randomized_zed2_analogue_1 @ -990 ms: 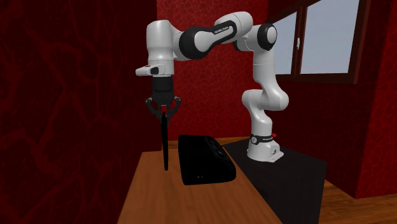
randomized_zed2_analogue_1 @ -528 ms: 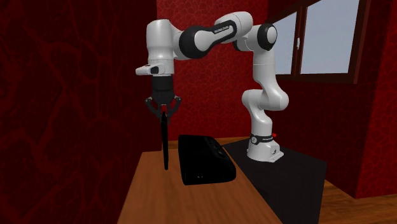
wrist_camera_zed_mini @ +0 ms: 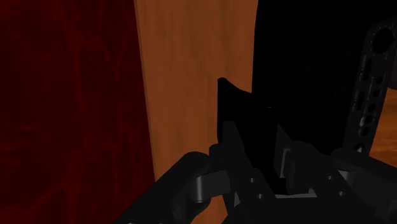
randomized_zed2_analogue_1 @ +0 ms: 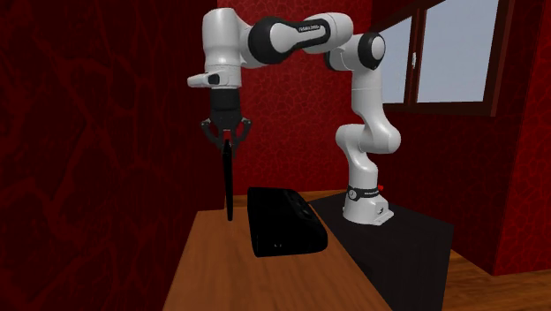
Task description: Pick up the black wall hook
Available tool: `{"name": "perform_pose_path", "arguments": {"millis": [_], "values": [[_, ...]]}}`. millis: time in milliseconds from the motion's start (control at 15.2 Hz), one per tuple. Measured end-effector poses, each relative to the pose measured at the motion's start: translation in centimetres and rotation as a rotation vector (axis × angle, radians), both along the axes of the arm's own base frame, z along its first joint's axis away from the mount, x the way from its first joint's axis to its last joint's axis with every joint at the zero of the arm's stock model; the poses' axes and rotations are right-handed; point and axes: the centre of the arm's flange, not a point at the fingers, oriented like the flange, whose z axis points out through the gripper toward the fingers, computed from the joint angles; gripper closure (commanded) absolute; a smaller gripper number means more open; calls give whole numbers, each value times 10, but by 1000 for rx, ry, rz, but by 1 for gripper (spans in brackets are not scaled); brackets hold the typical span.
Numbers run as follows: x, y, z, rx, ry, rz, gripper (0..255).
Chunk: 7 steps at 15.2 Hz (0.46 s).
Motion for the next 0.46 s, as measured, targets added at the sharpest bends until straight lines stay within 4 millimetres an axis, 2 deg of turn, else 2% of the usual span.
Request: {"name": "perform_pose_path", "arguments": {"millis": [462], "values": [[0, 0, 34, 0, 0, 0, 255]]}}
